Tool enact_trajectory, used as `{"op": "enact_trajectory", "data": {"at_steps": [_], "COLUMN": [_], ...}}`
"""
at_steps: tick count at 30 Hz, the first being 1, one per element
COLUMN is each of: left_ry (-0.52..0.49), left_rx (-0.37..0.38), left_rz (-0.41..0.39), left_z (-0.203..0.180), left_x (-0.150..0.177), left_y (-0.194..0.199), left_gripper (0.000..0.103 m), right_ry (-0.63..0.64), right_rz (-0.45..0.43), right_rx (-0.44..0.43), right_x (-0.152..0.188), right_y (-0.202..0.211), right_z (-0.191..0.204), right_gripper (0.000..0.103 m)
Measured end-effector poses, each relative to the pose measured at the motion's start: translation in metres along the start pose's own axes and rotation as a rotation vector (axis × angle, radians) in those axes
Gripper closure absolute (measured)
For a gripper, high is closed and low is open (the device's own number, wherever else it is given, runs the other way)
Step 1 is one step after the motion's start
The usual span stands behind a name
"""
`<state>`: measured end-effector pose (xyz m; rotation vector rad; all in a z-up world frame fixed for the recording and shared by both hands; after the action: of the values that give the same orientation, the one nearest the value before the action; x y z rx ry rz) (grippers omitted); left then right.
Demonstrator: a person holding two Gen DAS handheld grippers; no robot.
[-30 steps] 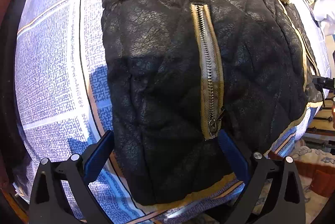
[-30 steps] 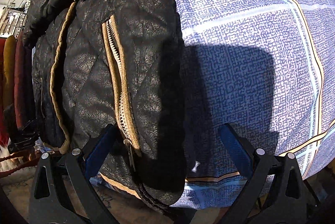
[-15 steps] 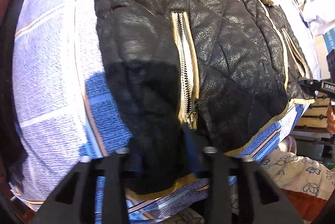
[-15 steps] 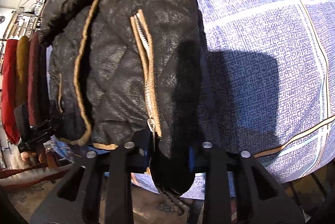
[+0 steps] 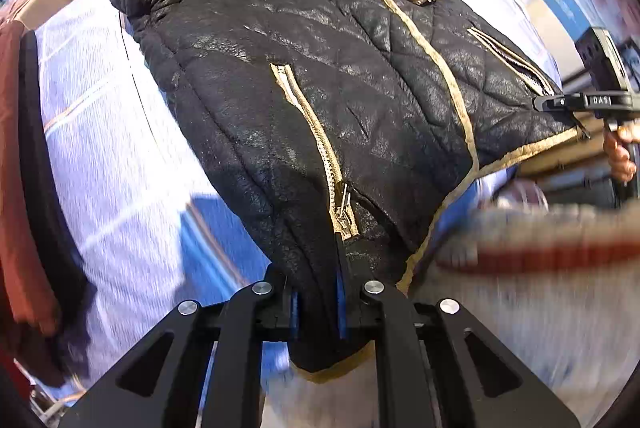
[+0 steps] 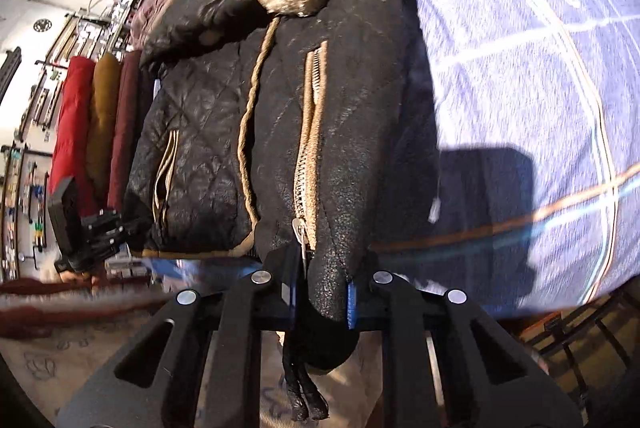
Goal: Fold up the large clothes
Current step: 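Grasp the jacket hem with the left gripper while the right gripper grasps the hem, then lift the hem with both grippers and fold it up toward the hood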
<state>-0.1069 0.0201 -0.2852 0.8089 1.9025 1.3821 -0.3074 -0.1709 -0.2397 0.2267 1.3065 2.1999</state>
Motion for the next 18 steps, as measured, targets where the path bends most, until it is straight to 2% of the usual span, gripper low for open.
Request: {"op": "enact_trajectory", "data": {"at_steps": [3,7,9,11,15,18], "left_ry": [0.023,0.115,0.154,0.145,0.058,0.059], "left_rx": [0.017,0.051,0.061,0.052,0.038,0.059], "left_rz": [0.055,0.109,0.107,0.114,0.104,0.072], "left_z": [-0.001,0.008,0.013,0.014,0.007,0.009], "left_x": [0.05,0.086,0.086,0.081,0.064,0.04], "left_y": [0.006,0.001,0.003,0.004,0.015,0.031], "left_gripper": [0.091,0.091,0.09,0.09,0.09,0.09], "right_ry": [-0.061,-0.171,-0.226,-0.264,-0.217,-0.177], "right_rz": [0.045,0.094,0.083,0.076,0.093,0.073], "right_rx": [-0.035,-0.067,-0.089,-0.09,-0.058,-0.059], "right_x": [0.04,0.09,0.094,0.087,0.066,0.046], "right_y": [-0.004,-0.01,-0.015,-0.026,-0.033,-0.006], "right_z": [0.002,-0.006,-0.006,0.0,0.019,0.027], "right_gripper": [0.086,0.086,0.086,0.086,0.086,0.085]}}
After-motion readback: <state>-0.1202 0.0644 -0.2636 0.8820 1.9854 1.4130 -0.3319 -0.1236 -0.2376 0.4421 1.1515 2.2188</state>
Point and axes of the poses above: each gripper's, at about its wrist camera, not at the fingertips, and y roughly against the way its jaws point, z to its left, x to its underside, the point moved 10 cm from there along -y, roughly the way its jaws point, and after that the axes turned 9 degrees about y, right-handed, at the moved point
